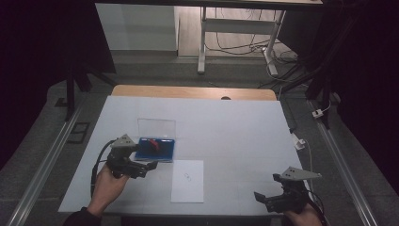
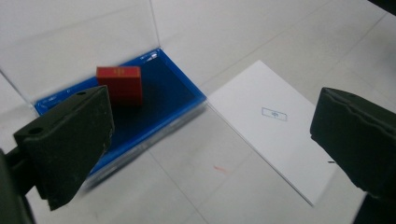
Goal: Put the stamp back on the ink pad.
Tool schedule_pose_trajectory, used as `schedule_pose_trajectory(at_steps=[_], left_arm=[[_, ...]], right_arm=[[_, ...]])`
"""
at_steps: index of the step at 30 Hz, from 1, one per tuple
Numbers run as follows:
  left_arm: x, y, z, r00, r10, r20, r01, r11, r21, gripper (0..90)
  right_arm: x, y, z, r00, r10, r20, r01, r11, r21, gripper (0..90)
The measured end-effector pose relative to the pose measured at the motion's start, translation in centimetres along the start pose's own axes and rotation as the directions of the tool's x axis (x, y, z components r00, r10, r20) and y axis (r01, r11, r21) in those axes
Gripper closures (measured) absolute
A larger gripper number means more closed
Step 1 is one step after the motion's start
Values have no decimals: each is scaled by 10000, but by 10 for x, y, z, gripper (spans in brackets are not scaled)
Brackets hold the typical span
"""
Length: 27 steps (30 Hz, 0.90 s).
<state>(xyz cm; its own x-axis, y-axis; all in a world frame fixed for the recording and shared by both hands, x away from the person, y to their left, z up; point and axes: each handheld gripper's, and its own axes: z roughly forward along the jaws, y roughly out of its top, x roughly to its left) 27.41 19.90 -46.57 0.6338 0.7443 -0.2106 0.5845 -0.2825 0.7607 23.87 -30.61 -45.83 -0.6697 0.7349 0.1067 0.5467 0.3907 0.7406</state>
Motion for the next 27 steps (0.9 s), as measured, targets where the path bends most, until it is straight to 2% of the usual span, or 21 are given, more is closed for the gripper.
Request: schedule_pose_trajectory(at_steps=[6, 17, 21, 27], left_arm=[[-7, -13, -15, 9997, -223, 101, 224, 9997, -109, 0], [-17, -37, -42, 9992, -324, -215, 322, 9994, -82, 0], [-17, -49, -49, 9984, -450, -350, 450, 9990, -12, 0], [-16, -62, -59, 9949, -549, -847, 568, 9982, 206, 0]], right_arm=[[-1, 0, 0, 10000, 74, -10, -74, 10000, -50, 0], [0, 0, -1, 10000, 83, 35, -82, 9999, -81, 0], [0, 0, -1, 10000, 61, 37, -61, 10000, -31, 0], [0, 0, -1, 9999, 97, 68, -96, 9999, -78, 0]])
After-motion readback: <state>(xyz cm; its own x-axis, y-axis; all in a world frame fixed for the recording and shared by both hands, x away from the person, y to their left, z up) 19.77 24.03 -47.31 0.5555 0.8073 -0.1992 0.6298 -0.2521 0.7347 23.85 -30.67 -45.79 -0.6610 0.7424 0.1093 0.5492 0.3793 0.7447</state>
